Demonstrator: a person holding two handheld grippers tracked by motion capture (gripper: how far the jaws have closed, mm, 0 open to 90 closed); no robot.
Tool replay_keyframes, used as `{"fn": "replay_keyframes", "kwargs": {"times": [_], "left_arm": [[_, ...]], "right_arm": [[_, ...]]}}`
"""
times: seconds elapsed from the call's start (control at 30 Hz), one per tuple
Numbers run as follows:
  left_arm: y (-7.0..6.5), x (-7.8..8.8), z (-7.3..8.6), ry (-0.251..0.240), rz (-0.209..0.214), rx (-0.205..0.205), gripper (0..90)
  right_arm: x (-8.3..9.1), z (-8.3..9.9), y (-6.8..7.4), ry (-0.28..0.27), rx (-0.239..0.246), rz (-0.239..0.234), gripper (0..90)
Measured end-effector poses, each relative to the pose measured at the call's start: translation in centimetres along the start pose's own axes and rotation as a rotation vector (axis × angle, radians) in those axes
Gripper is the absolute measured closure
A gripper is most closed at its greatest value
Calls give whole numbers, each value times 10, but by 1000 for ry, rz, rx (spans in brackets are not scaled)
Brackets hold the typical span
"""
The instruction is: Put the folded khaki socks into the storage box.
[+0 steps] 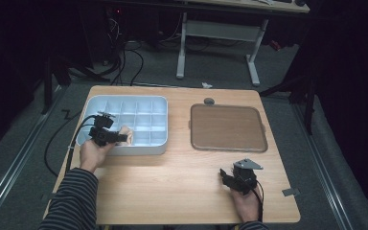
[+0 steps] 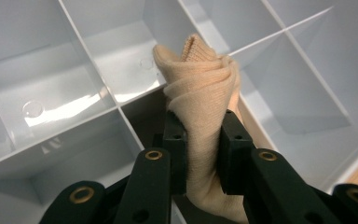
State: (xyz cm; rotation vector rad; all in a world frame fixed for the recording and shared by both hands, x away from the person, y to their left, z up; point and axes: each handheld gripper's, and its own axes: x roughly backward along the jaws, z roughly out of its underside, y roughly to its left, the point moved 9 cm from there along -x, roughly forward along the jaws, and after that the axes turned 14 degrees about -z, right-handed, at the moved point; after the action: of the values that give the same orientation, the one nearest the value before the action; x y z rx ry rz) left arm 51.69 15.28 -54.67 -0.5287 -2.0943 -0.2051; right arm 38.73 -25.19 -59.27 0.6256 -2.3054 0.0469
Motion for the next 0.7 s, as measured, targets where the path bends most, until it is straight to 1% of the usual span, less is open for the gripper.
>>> {"fn": "replay_keyframes", "kwargs": {"times": [0.07,0.3,0.43,0.53,0.57,0.6,0.7], "left_arm": [[0,-1,0,4,0,4,768],[0,-4,1,25,-14,-9,759],[-1,-3,1,19,-19,-13,741],[-2,-1,0,10,-14,0,695],[-3,0,0,6,-23,-5,676],[-3,2,0,3,-28,-11,668],[-2,5,-1,-5,-29,-1,649]], "right_arm": [[0,0,0,0,-1,0,388],[0,0,0,0,0,0,388],[0,0,0,0,-1,0,388],[0,0,0,0,0,0,388],[0,0,0,0,0,0,388],[0,0,0,0,0,0,388],[0,0,0,1,0,0,387]]}}
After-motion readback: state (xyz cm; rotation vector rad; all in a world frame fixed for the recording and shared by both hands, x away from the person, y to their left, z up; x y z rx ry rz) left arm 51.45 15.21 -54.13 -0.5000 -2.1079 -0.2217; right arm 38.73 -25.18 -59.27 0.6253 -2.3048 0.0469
